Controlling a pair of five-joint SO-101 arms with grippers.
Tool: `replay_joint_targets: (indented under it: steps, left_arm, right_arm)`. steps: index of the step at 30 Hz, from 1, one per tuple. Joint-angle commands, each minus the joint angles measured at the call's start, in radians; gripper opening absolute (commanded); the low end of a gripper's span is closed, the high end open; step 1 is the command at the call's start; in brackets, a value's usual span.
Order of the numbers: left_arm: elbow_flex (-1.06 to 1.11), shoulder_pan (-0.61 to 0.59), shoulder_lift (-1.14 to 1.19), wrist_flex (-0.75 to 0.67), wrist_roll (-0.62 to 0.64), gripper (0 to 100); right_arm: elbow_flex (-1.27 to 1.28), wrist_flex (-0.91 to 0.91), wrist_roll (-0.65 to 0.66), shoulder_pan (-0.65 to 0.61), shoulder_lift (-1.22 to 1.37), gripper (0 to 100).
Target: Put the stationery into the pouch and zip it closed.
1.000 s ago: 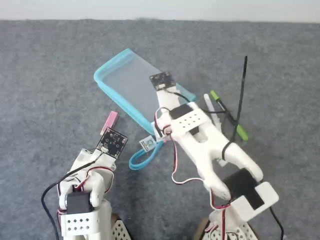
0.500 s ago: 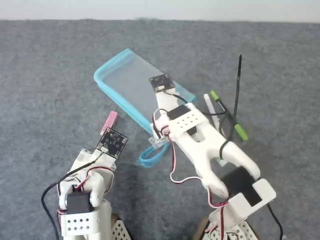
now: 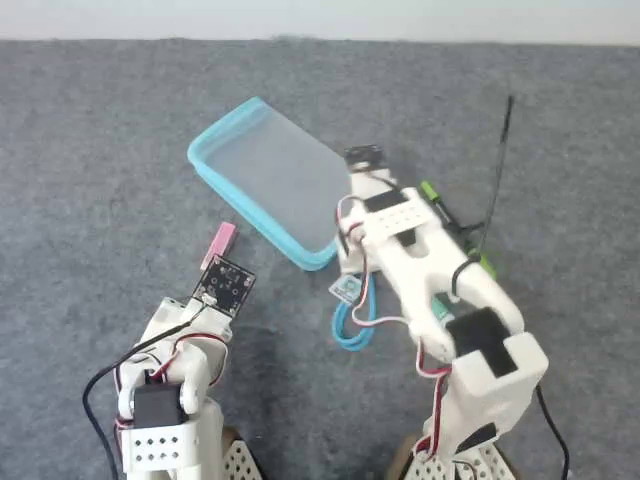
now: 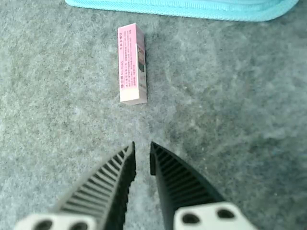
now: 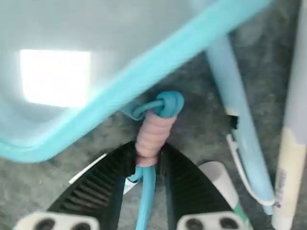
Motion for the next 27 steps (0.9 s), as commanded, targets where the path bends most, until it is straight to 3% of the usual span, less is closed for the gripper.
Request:
replay_joint_targets:
  steps: [1,5,8,17,22,27]
  left_arm:
    - [-0.008,0.000,-0.017,-0.021,-0.009,5]
    - [-0.008,0.000,-0.017,-0.021,-0.009,5]
    - [-0.008,0.000,-0.018,-0.023,-0.009,5]
    - [-0.008,0.000,-0.018,-0.023,-0.009,5]
    - [-0.008,0.000,-0.018,-0.023,-0.009,5]
    - [-0.008,0.000,-0.018,-0.023,-0.009,5]
  right_arm:
    - [-0.061,0.015,-0.008,0.045,-0.025,0.8]
    - [-0.061,0.050,-0.008,0.101,-0.090,1.3]
    - [-0.060,0.090,0.069,0.122,-0.162,7.3]
    - [-0.048,0.225,0.344,-0.151,-0.341,36.6]
    - [0.054,0.058,0.563,-0.269,-0.346,39.9]
    - [0.118,-0.111,0.632,-0.254,-0.340,34.8]
